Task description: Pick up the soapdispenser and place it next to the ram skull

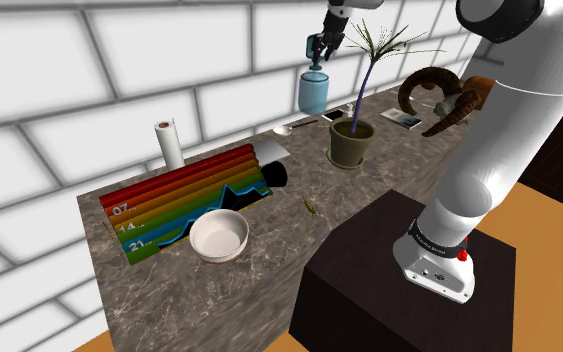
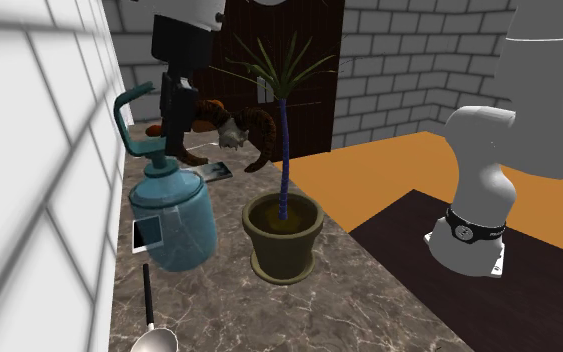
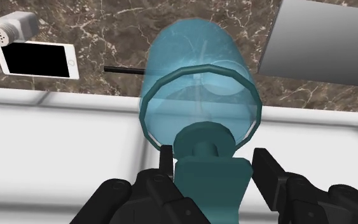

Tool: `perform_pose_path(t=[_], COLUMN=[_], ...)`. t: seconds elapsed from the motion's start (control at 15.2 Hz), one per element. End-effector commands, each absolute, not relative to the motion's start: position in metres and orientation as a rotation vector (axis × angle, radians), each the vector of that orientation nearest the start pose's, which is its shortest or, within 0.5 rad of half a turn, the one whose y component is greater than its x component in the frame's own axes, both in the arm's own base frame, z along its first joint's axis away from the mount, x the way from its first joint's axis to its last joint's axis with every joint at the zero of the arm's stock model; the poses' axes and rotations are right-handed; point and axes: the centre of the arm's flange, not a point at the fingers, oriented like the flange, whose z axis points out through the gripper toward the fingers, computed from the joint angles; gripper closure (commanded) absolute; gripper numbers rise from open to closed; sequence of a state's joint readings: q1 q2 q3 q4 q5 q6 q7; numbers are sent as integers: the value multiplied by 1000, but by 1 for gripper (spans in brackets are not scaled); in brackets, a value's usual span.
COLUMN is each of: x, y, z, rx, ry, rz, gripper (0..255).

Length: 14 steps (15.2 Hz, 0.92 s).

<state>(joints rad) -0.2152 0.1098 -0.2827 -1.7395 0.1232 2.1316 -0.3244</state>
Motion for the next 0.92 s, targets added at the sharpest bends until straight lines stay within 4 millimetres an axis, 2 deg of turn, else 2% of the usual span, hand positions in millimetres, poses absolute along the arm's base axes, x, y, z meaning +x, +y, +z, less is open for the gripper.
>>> perform_pose_path(t=[0.0,0.86], x=[553,553], y=[-287,-287], z=[549,617], rx=[-3127,-3127], ry=[342,342], rz=[-471,-471], gripper=[255,255])
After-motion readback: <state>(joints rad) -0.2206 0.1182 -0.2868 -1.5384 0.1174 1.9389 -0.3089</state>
